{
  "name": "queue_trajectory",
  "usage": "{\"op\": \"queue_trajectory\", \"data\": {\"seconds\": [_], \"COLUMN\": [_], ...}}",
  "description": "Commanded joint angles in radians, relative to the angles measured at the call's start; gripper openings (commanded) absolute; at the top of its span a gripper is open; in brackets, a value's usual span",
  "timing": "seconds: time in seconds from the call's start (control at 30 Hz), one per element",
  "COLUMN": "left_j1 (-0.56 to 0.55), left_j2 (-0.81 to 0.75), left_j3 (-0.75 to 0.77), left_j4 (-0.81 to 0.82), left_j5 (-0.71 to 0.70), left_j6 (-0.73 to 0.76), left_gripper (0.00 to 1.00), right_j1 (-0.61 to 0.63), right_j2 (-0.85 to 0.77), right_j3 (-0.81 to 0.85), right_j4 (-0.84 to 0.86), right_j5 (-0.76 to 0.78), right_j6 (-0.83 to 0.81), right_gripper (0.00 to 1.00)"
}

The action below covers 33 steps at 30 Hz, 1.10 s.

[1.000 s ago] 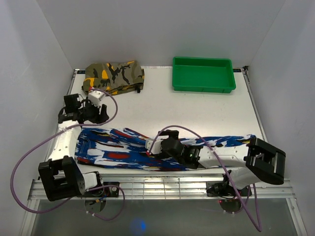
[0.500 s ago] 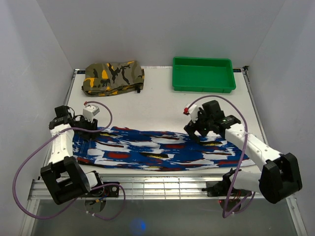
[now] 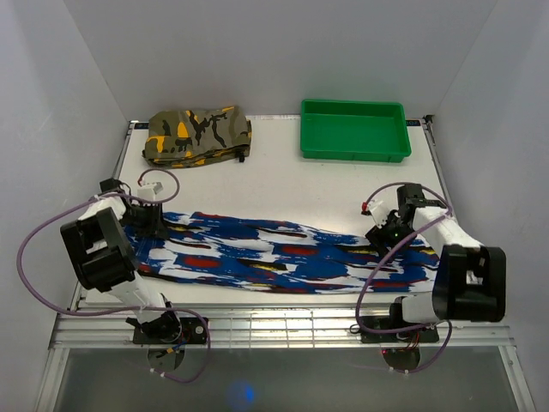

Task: Fold and stack the trousers
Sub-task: Fold the trousers

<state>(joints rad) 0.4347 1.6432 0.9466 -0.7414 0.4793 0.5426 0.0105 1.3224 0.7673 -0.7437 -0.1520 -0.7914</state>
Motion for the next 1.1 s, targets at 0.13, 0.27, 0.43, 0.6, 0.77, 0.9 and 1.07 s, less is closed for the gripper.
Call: {"op": "queue_trajectory", "data": {"seconds": [0.13,0.27,0.43,0.6,0.77,0.9,1.07], "left_j1": [0.006,0.006,0.042,0.145,0.254,0.291,0.305], "left_j2": [0.213,0.192,0.072,-0.08,-0.187,-0.273,-0.362], "left_j3": [0.237,0.352,0.406,0.296,0.134,-0.014,-0.146], "left_j4": [0.099,-0.102,-0.379,-0.454,-0.423,-0.299,-0.162], "left_j5": [-0.071,0.105,0.222,0.154,0.099,0.12,0.177], "left_j6": [-0.102,0.07,0.419,0.819,1.143,1.324,1.451], "left_gripper": [0.46,0.64,0.76,0.77,0.76,0.77,0.79], "right_j1": [-0.118,-0.122,-0.141,-0.165,-0.202,-0.266,-0.356], "right_j2": [0.326,0.287,0.054,-0.248,-0.403,-0.471,-0.499], "right_j3": [0.125,0.283,0.262,0.094,-0.112,-0.22,-0.263], "right_j4": [0.188,0.071,-0.078,-0.177,-0.175,-0.114,-0.111], "right_j5": [0.149,0.062,-0.075,-0.086,-0.07,-0.119,-0.156], "right_j6": [-0.072,-0.133,-0.353,-0.71,-0.91,-1.049,-1.215], "right_gripper": [0.71,0.74,0.87,0.96,0.93,0.9,0.9]}}
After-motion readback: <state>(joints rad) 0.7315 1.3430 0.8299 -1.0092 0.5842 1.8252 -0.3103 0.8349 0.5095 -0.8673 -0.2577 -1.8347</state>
